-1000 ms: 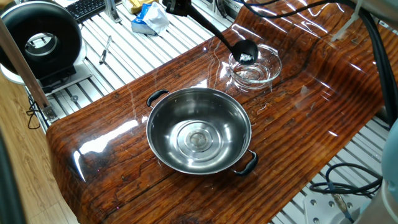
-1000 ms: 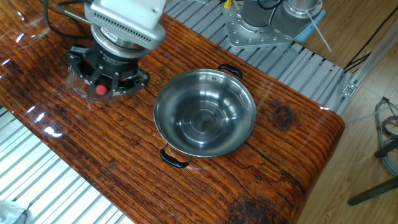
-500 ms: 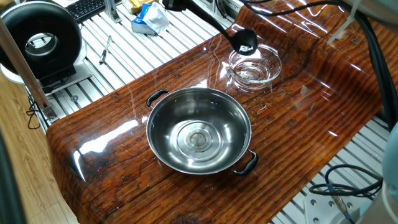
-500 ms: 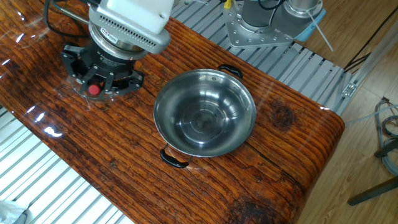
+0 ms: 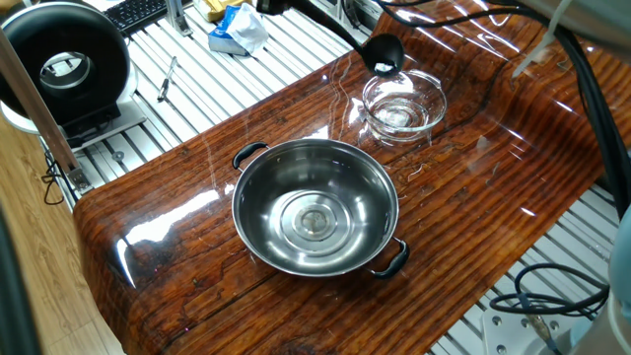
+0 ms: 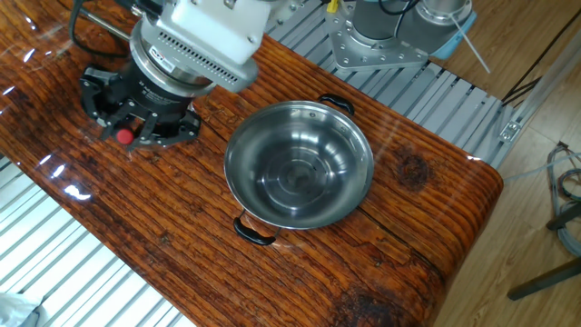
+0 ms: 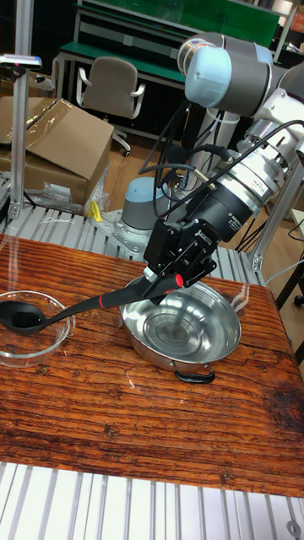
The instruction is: Scoop water with a large spoon from one bowl to another
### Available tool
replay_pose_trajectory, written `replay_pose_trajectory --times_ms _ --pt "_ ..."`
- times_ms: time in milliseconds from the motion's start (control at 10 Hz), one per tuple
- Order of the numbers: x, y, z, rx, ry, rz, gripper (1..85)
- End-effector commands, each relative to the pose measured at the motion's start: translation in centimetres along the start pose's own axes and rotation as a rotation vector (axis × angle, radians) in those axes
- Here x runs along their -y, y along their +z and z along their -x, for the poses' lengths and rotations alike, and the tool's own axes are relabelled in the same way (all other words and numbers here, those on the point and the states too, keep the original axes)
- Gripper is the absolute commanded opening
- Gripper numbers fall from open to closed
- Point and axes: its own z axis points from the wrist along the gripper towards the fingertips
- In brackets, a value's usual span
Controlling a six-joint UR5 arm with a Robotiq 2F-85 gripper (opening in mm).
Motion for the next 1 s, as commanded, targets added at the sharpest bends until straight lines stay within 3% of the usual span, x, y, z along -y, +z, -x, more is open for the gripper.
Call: replay_pose_trajectory --times_ms 0,500,900 --pt "1.18 -0.24 0.49 0.013 0.039 -0.043 1.0" --pt "1.67 -1.06 0.46 0.031 0.099 -0.047 1.0" --pt "1.64 -1.18 0.37 0.076 0.112 -0.049 1.0"
